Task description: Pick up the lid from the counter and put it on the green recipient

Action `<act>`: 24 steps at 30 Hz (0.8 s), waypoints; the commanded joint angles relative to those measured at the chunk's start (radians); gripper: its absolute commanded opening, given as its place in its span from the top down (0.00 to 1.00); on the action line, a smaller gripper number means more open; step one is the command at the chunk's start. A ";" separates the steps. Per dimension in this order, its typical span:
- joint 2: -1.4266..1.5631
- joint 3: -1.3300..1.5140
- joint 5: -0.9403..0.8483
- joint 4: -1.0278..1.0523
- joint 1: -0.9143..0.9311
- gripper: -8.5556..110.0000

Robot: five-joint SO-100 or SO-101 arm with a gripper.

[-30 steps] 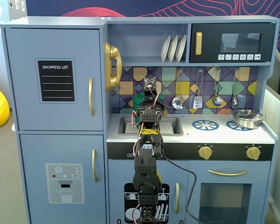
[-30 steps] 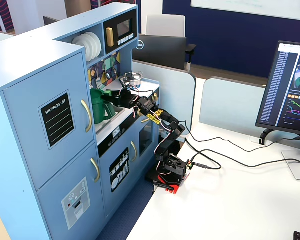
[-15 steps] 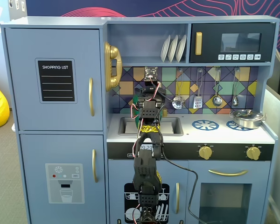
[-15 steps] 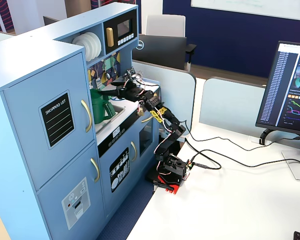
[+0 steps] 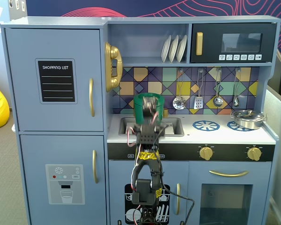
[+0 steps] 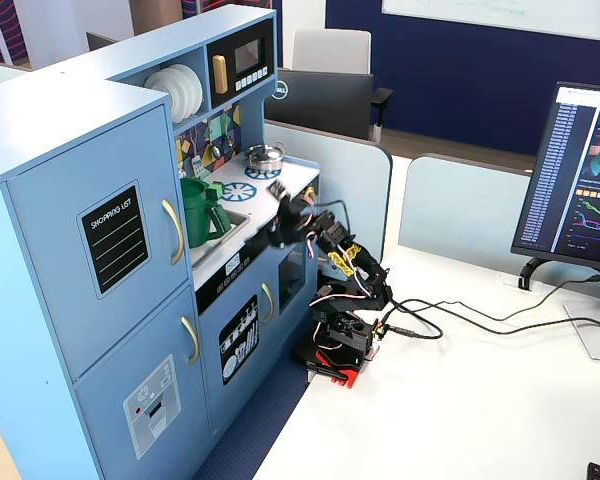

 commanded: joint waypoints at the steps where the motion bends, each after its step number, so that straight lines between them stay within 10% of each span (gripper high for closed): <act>1: 0.137 0.295 0.011 0.023 -0.011 0.93; 24: 0.437 0.862 0.132 0.523 -0.075 0.90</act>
